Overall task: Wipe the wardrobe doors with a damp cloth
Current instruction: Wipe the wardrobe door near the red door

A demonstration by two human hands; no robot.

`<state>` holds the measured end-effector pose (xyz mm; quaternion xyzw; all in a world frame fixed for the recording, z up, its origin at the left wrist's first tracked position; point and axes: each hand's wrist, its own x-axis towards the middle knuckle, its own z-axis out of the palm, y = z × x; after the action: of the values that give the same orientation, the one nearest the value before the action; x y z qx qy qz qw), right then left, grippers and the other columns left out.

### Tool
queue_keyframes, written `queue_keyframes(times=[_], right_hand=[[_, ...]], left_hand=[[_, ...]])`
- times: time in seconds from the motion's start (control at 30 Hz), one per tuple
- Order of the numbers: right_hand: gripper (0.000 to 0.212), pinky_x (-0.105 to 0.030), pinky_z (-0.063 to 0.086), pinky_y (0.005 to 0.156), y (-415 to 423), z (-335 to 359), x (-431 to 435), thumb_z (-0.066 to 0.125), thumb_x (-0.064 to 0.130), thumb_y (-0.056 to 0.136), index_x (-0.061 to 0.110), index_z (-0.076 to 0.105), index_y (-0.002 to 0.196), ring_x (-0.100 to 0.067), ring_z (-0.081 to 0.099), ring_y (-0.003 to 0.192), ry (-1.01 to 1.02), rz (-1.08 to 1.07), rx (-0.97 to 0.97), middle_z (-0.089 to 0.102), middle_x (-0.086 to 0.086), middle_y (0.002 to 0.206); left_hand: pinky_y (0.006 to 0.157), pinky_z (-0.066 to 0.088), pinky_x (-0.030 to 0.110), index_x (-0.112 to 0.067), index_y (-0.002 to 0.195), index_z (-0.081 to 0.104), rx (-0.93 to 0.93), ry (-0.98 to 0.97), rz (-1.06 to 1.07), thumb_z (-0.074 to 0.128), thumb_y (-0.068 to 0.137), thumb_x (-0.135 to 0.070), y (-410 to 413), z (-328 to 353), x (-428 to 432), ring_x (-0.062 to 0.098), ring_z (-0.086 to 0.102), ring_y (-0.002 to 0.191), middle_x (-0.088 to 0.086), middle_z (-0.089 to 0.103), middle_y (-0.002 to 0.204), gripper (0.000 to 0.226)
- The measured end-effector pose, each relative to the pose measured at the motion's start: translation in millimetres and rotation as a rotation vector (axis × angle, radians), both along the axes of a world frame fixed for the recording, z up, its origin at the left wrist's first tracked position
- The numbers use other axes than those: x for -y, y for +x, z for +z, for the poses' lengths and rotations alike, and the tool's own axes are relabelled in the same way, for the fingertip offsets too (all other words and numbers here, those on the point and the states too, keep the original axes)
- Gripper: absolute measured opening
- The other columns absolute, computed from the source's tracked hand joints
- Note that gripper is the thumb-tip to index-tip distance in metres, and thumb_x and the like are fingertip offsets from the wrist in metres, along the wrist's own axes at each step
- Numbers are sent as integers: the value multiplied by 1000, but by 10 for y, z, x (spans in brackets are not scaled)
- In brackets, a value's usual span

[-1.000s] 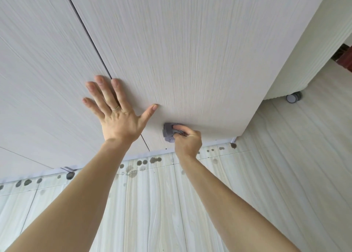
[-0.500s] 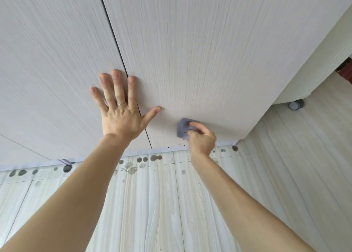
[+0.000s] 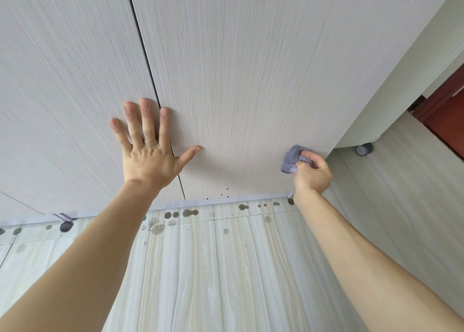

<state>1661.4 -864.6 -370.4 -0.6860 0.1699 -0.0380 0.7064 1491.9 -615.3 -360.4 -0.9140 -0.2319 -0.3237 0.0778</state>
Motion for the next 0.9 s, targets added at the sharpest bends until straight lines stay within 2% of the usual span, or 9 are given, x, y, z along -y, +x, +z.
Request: queue_keyframes(times=[0.17, 0.3, 0.37, 0.47, 0.53, 0.6, 0.67, 0.83, 0.9], right_hand=[[37, -4, 43, 60, -418, -120, -509, 62, -6, 81, 29, 67, 72, -13, 63, 77, -53, 229, 43, 68, -4, 97], [41, -2, 42, 66, -575, -187, -616, 62, -6, 81, 33, 68, 73, -2, 61, 81, -116, 409, 112, 54, 4, 107], [43, -3, 43, 64, -523, -245, -554, 59, -9, 80, 32, 68, 73, -1, 60, 80, -132, 419, 121, 54, 5, 105], [47, -5, 42, 62, -367, -352, -388, 54, -10, 78, 35, 66, 67, -2, 60, 77, -137, 345, 56, 56, 9, 99], [44, -5, 41, 57, -175, -471, -229, 54, -9, 77, 31, 65, 62, -10, 62, 75, -126, 234, 5, 65, 4, 96], [41, -3, 40, 55, 36, -597, -62, 56, -7, 79, 29, 64, 61, -16, 64, 78, -102, 117, -59, 71, -5, 99], [38, -1, 40, 56, 204, -693, 115, 56, -6, 82, 27, 65, 66, -19, 65, 83, -54, 16, -102, 71, -10, 105], [29, -3, 33, 39, 393, -928, 348, 52, -8, 89, 14, 71, 94, -5, 59, 60, -100, -89, -195, 63, 0, 87], [28, -3, 36, 44, 362, -1024, 292, 54, -7, 87, 15, 71, 91, -12, 62, 70, -90, -90, -216, 63, 0, 85]], left_hand=[[111, -32, 51, -24, 152, -31, -31, -41, 2, 31, 86, -84, -48, 20, 33, 27, -47, 138, -1, -52, 150, 109], [111, -34, 49, -19, 155, -26, 6, -11, 7, 34, 85, -78, -36, 6, 76, 31, -43, 142, 8, -40, 158, 110], [111, -34, 48, -15, 156, -23, 14, -6, 15, 37, 84, -76, -13, 17, 98, 44, -30, 146, 22, -28, 160, 111], [111, -34, 48, -8, 157, -17, 28, 31, 12, 41, 85, -73, -5, 5, 116, 63, 1, 140, 38, -3, 156, 113], [111, -33, 50, -7, 156, -19, 44, 48, 3, 44, 87, -73, 22, -27, 79, 65, 2, 139, 37, -11, 157, 114], [112, -31, 53, -10, 154, -26, 68, 82, -13, 44, 89, -77, 49, -71, 6, 60, -10, 141, 20, -38, 157, 116], [113, -29, 55, -13, 153, -30, 85, 126, -23, 45, 89, -80, 64, -97, -43, 59, -8, 139, 8, -49, 152, 120], [114, -26, 56, -12, 152, -31, 132, 166, -40, 47, 88, -81, 80, -176, -103, 62, 5, 132, 11, -49, 152, 122], [114, -25, 56, -11, 152, -31, 140, 190, -23, 46, 89, -81, 76, -184, -120, 62, 5, 131, 27, -35, 155, 122]])
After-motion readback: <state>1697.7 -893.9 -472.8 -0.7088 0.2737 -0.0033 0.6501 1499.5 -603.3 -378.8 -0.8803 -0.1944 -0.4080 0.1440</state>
